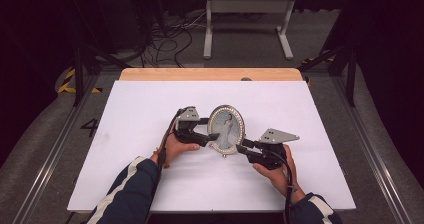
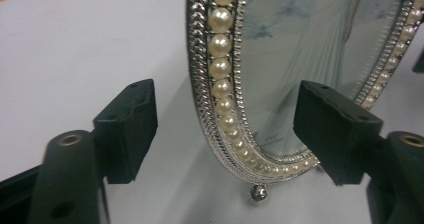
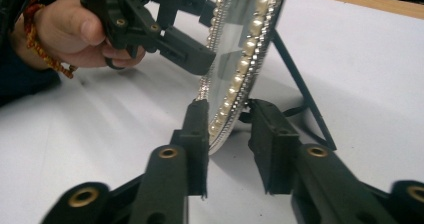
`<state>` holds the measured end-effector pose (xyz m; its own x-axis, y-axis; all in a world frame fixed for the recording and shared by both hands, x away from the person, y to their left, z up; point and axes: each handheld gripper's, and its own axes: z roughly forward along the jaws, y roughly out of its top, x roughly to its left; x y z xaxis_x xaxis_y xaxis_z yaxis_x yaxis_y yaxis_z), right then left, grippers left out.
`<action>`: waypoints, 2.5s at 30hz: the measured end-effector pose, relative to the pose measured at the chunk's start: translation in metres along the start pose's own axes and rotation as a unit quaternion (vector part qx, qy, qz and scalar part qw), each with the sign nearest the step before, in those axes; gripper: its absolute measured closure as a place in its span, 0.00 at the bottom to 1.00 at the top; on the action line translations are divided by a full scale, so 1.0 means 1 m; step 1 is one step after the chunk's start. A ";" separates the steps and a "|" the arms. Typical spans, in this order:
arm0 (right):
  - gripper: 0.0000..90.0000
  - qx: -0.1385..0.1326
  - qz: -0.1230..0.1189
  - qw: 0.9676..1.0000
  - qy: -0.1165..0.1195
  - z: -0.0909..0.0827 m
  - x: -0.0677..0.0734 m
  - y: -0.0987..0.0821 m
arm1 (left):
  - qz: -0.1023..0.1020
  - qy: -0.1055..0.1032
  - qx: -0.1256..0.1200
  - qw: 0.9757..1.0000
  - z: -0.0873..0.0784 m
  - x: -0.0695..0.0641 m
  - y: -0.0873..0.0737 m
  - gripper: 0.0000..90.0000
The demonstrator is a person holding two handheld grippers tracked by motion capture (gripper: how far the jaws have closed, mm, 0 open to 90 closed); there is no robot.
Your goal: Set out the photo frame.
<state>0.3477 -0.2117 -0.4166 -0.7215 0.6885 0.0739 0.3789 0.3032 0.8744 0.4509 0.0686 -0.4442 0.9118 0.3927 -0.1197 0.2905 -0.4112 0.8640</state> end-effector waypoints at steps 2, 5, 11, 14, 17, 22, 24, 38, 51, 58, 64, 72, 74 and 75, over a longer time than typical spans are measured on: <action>0.84 -0.012 0.008 1.000 -0.004 -0.002 -0.001 -0.001 | -0.003 -0.013 -0.006 1.000 -0.001 0.000 0.000 0.42; 0.88 -0.028 0.017 0.999 -0.002 -0.005 -0.002 0.000 | 0.003 -0.026 -0.004 1.000 -0.001 0.000 0.000 0.50; 0.93 -0.031 0.019 0.999 -0.004 -0.004 -0.002 0.000 | -0.001 -0.026 -0.002 1.000 -0.006 0.001 -0.003 0.58; 0.92 -0.031 0.022 0.999 -0.007 -0.002 -0.004 0.000 | -0.002 -0.025 -0.002 1.000 -0.009 0.001 -0.004 0.62; 0.91 -0.032 0.026 0.999 -0.007 -0.001 -0.006 0.000 | -0.001 -0.019 0.001 1.000 -0.012 -0.002 -0.006 0.62; 0.91 -0.033 0.024 0.999 -0.006 0.003 -0.008 0.002 | -0.001 -0.010 0.005 1.000 -0.016 -0.003 -0.010 0.63; 0.90 -0.034 0.022 0.999 -0.008 0.005 -0.009 0.003 | -0.005 -0.007 0.003 1.000 -0.019 -0.004 -0.012 0.64; 0.87 -0.035 0.020 0.999 -0.016 0.008 -0.008 0.005 | -0.007 0.021 -0.017 1.000 -0.029 -0.007 -0.010 0.54; 0.90 -0.040 0.021 0.999 -0.026 0.006 -0.007 0.005 | -0.004 0.024 -0.020 0.999 -0.033 -0.006 -0.009 0.72; 0.90 -0.040 0.021 0.999 -0.028 0.007 -0.008 0.006 | -0.006 0.026 -0.019 0.999 -0.036 -0.006 -0.010 0.77; 0.90 -0.040 0.022 0.999 -0.030 0.009 -0.009 0.006 | -0.004 0.030 -0.016 0.999 -0.037 -0.009 -0.009 0.77; 0.90 -0.038 0.020 0.999 -0.032 0.011 -0.011 0.008 | 0.003 0.035 -0.010 0.999 -0.042 -0.013 -0.011 0.79; 0.89 -0.037 0.022 0.999 -0.030 0.012 -0.013 0.008 | 0.007 0.035 -0.007 0.999 -0.043 -0.015 -0.012 0.78; 0.89 -0.037 0.022 0.999 -0.030 0.013 -0.013 0.008 | 0.011 0.036 -0.004 0.999 -0.045 -0.015 -0.012 0.78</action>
<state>0.3677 -0.2096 -0.4165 -0.6683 0.7389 0.0863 0.3638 0.2234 0.9043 0.4212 0.1044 -0.4308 0.8945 0.4425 -0.0645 0.2673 -0.4135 0.8704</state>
